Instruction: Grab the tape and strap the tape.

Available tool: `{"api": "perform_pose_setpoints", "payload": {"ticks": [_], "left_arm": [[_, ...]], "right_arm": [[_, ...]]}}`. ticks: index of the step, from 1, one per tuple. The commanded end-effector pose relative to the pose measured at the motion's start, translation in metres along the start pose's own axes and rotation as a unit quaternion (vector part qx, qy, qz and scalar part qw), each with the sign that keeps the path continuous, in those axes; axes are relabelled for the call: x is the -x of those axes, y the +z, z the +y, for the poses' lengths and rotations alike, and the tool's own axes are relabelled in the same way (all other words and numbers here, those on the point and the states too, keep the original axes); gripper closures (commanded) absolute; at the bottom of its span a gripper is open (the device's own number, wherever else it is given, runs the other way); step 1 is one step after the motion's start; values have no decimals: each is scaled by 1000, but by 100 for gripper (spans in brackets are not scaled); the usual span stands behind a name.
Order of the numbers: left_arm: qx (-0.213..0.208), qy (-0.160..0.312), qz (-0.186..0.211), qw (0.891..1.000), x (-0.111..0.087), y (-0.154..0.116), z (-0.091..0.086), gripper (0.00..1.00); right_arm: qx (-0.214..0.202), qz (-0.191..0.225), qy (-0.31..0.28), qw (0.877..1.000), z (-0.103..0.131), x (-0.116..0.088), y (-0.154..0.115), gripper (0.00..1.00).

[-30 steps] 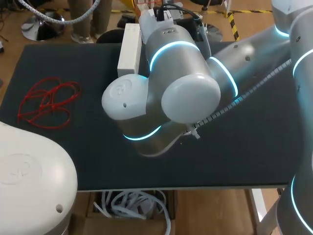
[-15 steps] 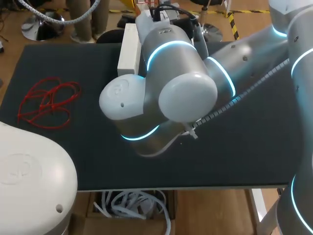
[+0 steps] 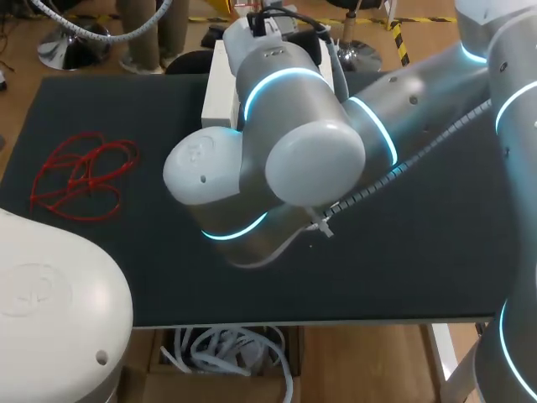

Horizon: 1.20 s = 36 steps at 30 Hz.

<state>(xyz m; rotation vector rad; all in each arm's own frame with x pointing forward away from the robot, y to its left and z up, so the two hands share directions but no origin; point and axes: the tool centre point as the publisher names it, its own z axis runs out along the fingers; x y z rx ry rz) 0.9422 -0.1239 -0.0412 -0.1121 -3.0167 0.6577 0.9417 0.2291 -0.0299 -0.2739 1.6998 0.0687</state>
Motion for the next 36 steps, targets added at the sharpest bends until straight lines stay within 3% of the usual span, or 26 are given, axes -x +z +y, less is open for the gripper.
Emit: {"api": "perform_pose_setpoints", "payload": {"ticks": [1, 36], "left_arm": [[2, -1, 1, 1000, 0, -1, -1, 100], [2, -1, 1, 1000, 0, -1, -1, 100]], "right_arm": [[-1, 3, -3, 1000, 6, 3, 3, 100], [14, 5, -12, 1000, 38, 5, 14, 100]]}}
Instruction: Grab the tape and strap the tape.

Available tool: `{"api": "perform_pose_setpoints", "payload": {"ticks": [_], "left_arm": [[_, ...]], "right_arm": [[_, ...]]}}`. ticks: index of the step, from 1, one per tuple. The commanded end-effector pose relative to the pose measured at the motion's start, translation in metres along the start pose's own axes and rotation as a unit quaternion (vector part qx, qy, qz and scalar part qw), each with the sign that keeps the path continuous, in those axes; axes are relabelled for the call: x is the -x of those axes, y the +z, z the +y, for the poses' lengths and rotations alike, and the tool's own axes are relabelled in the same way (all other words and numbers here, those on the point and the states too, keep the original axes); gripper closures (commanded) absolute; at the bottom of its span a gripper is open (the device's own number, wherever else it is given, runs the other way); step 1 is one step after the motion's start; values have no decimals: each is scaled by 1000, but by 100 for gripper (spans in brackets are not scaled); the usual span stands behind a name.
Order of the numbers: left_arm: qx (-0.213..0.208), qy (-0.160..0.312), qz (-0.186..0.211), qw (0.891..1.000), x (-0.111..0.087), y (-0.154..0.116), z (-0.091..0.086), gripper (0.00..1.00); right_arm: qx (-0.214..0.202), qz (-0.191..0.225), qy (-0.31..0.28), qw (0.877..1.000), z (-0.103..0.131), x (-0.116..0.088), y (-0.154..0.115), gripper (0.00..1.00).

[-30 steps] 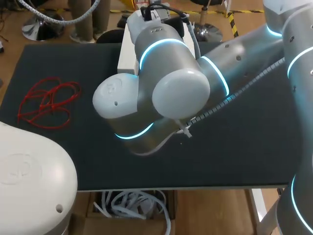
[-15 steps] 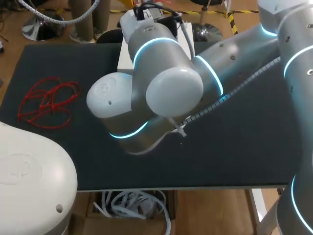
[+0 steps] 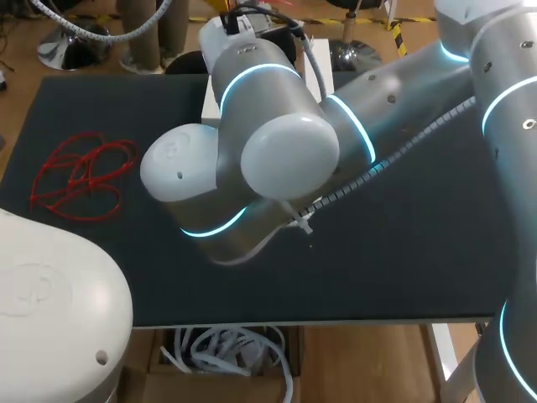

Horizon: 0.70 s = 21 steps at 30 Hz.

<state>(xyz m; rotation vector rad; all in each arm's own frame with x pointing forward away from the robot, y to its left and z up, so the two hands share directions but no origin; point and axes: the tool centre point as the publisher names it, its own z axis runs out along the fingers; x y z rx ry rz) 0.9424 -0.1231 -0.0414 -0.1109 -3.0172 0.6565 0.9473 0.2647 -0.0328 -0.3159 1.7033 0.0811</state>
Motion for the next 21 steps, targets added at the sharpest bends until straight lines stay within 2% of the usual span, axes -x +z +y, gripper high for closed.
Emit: {"api": "perform_pose_setpoints", "payload": {"ticks": [1, 16, 18, 19, 21], "left_arm": [[1, 0, 1, 1000, 0, -1, -2, 100], [1, 0, 1, 1000, 0, -1, -2, 100], [1, 0, 1, 1000, 0, -1, -2, 100], [1, 0, 1, 1000, 0, -1, -2, 100], [1, 0, 1, 1000, 0, -1, -2, 100]], "right_arm": [[-2, 2, -2, 1000, 4, 2, 1, 100], [-11, 5, 0, 1000, 3, 3, -2, 100], [-11, 5, 3, 1000, 2, 5, -5, 79], [-11, 5, 3, 1000, 2, 7, -7, 76], [-13, 3, 7, 1000, 0, 10, -10, 76]]}}
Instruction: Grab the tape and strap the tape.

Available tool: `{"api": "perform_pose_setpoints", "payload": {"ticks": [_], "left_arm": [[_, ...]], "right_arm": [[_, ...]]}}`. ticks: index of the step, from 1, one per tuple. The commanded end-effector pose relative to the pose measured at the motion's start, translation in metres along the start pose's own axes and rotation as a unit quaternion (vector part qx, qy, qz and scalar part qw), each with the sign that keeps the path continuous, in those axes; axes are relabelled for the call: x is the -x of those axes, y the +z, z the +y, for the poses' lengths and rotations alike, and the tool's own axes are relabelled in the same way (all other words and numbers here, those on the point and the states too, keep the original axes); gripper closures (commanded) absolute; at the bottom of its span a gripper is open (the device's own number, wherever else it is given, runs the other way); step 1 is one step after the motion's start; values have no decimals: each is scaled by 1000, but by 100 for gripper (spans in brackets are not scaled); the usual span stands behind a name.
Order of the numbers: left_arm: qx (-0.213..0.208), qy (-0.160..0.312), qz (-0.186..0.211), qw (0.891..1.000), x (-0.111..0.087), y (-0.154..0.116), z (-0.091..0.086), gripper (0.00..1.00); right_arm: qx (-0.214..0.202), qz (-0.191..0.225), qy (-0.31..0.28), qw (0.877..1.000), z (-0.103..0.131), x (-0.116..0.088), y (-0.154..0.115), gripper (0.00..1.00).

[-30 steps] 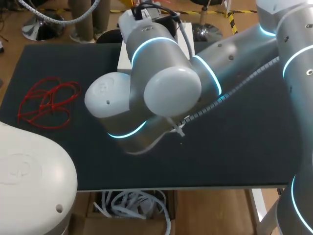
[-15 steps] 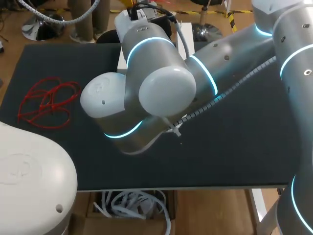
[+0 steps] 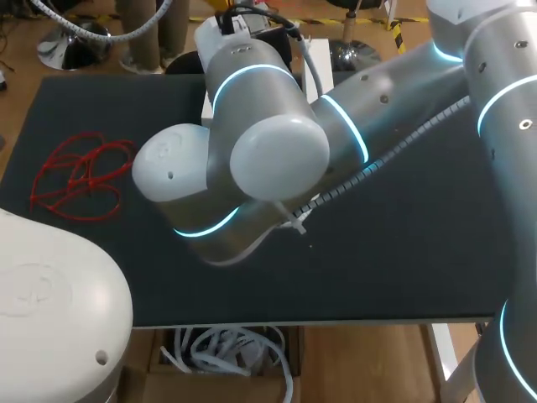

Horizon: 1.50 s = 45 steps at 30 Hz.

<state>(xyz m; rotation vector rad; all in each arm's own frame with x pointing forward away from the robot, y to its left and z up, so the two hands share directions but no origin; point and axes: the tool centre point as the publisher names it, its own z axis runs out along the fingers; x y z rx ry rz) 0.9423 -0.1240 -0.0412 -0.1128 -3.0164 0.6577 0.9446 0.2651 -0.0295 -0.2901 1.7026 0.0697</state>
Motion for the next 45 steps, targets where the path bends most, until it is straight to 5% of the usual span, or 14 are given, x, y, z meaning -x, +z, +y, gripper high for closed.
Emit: {"api": "perform_pose_setpoints", "payload": {"ticks": [1, 8, 15, 18, 19, 22, 36, 45], "left_arm": [[2, -1, 0, 1000, 0, -1, -1, 100], [2, -1, 0, 1000, 0, -1, -1, 100], [2, -1, 0, 1000, 0, -1, -1, 100], [2, -1, 0, 1000, 0, -1, -1, 100], [2, -1, 0, 1000, 0, -1, -1, 100], [2, -1, 0, 1000, 0, -1, -1, 100], [2, -1, 0, 1000, 0, -1, -1, 100], [2, -1, 0, 1000, 0, -1, -1, 100]], "right_arm": [[-1, 2, 5, 1000, -1, 9, -9, 75], [-2, -7, 20, 1000, -6, 24, -25, 78], [-14, -13, 28, 999, -33, 39, -47, 62], [-24, -16, 29, 999, -52, 45, -53, 45], [-31, -16, 26, 999, -59, 47, -54, 28], [-38, -16, 19, 999, -83, 52, -55, 0], [-56, -12, -31, 998, -176, 58, -38, 0], [-66, -7, -72, 995, -187, 58, -24, 0]]}}
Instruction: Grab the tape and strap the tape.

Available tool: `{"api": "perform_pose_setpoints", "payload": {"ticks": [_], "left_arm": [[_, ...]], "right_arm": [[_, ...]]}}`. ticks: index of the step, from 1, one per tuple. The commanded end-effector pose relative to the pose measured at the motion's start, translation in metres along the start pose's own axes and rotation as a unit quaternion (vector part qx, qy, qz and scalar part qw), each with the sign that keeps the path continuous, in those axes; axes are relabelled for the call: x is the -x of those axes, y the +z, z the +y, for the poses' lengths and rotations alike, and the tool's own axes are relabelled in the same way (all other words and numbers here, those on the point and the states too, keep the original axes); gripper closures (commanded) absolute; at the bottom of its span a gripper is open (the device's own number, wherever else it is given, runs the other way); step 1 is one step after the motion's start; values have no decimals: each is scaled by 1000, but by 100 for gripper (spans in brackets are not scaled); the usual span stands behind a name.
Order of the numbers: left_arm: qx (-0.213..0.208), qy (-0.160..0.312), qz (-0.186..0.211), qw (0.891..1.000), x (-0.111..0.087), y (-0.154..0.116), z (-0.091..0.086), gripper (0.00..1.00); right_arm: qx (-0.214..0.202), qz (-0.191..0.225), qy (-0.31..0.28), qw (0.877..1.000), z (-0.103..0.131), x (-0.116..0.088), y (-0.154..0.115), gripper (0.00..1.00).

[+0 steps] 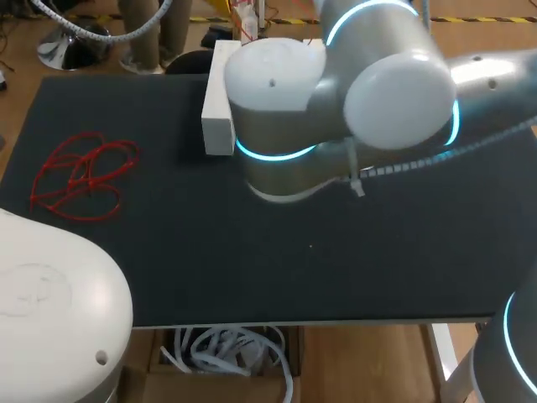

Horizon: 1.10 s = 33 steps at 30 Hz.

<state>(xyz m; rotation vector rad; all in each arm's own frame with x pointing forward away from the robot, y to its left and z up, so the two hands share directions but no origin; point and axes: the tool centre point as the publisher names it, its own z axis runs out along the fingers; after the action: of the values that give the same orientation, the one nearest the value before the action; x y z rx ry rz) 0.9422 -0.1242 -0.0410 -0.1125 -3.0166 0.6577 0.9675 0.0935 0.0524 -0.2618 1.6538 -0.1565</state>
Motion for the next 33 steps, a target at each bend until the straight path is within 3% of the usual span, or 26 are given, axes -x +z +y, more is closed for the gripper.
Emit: {"api": "perform_pose_setpoints", "payload": {"ticks": [1, 3, 5, 12, 18, 24, 27, 33], "left_arm": [[2, -1, 0, 1000, 0, -1, 0, 100], [2, -1, 0, 1000, 0, -1, 0, 100], [6, -18, 2, 1000, -2, 5, 16, 100], [48, -101, 34, 993, -19, 46, 114, 100], [71, -164, 55, 982, -25, 63, 191, 100], [93, -203, 82, 971, -26, 69, 246, 100], [111, -224, 98, 963, -27, 72, 277, 100], [152, -265, 133, 943, -29, 67, 323, 100]], "right_arm": [[16, 16, -29, 999, -4, 1, 6, 0], [16, 16, -29, 999, -4, 1, 6, 0], [16, 16, -29, 999, -4, 1, 6, 0], [16, 16, -29, 999, -4, 1, 6, 0], [16, 16, -29, 999, -4, 1, 6, 0], [16, 16, -29, 999, -4, 1, 6, 0], [16, 16, -29, 999, -4, 1, 6, 0], [16, 16, -29, 999, -4, 1, 6, 0]]}}
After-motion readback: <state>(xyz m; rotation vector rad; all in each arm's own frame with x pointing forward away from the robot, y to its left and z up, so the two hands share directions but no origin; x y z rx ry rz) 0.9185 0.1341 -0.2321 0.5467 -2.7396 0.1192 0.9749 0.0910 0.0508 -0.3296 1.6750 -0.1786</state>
